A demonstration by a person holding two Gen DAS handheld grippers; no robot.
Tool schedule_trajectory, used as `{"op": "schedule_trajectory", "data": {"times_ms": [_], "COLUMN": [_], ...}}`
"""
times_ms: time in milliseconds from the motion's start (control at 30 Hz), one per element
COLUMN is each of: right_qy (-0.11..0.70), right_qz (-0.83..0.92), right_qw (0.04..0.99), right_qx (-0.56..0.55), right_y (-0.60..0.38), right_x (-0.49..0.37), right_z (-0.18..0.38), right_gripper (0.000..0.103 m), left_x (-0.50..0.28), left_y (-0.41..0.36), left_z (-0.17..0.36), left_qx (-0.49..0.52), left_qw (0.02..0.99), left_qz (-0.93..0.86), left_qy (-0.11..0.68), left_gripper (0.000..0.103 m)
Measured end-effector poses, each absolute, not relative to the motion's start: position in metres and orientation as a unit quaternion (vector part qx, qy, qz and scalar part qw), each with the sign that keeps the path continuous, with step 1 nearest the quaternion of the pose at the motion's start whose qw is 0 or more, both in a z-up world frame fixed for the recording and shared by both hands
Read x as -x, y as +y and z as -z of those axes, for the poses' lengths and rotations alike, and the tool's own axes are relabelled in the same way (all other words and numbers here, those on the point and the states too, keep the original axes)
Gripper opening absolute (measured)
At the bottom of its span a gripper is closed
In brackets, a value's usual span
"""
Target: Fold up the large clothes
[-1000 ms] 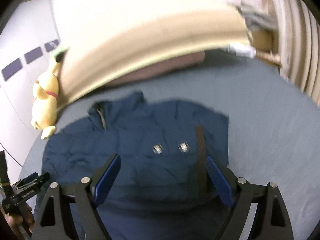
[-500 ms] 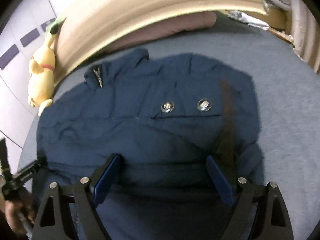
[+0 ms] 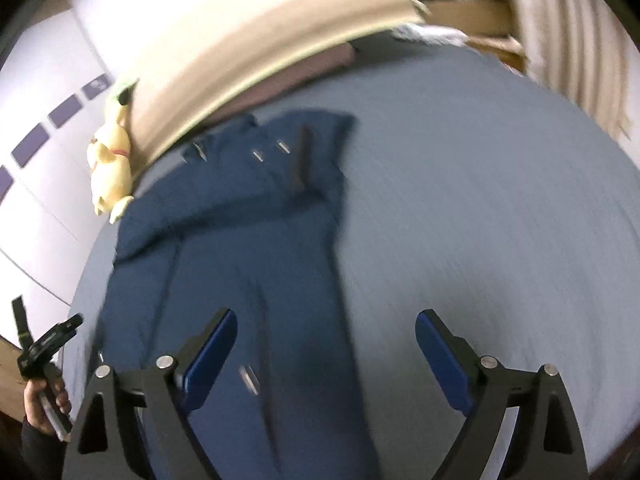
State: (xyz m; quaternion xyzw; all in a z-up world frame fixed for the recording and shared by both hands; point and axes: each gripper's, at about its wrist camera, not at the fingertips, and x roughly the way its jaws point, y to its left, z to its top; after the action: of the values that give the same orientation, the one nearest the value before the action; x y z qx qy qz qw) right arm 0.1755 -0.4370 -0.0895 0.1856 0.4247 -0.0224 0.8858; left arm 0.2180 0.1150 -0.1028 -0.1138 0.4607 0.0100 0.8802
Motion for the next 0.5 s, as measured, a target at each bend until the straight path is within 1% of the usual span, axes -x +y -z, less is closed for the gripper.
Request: {"op": "schedule_trajectory", "data": {"times_ms": [100,233,400,500], "right_qy": [0.436,0.427,0.418,0.41], "right_qz": [0.019,-0.011,-0.054,-0.086], "right_qw": [0.87,0.854,0.833,0.816], "right_qx": [-0.231,-0.296,-0.359,-0.399], "right_y": [-0.447,-0.446,-0.442,-0.44], "right_x": [-0.132,-0.091,-0.083,-0.091], "right_z": [0.113,0.134,0.156,0.163], "right_gripper": [0.093,0.093,0.092,0.091], "left_x": [-0.18,-0.14,-0.12,-0.122], "left_y": [0.127,0.134,0.136,0.147], "left_z": [0.112,0.126,0.133,0.136], "left_qx": [0.135,0.167,0.209,0.27], "left_qw": [0.871,0.858,0.848,0.823], "left_qz": [-0.016,0.0,0.069,0.104], "left_qy": [0.471,0.485,0.481,0.489], "left_gripper": [0.084,0.084,0.084,0.084]}}
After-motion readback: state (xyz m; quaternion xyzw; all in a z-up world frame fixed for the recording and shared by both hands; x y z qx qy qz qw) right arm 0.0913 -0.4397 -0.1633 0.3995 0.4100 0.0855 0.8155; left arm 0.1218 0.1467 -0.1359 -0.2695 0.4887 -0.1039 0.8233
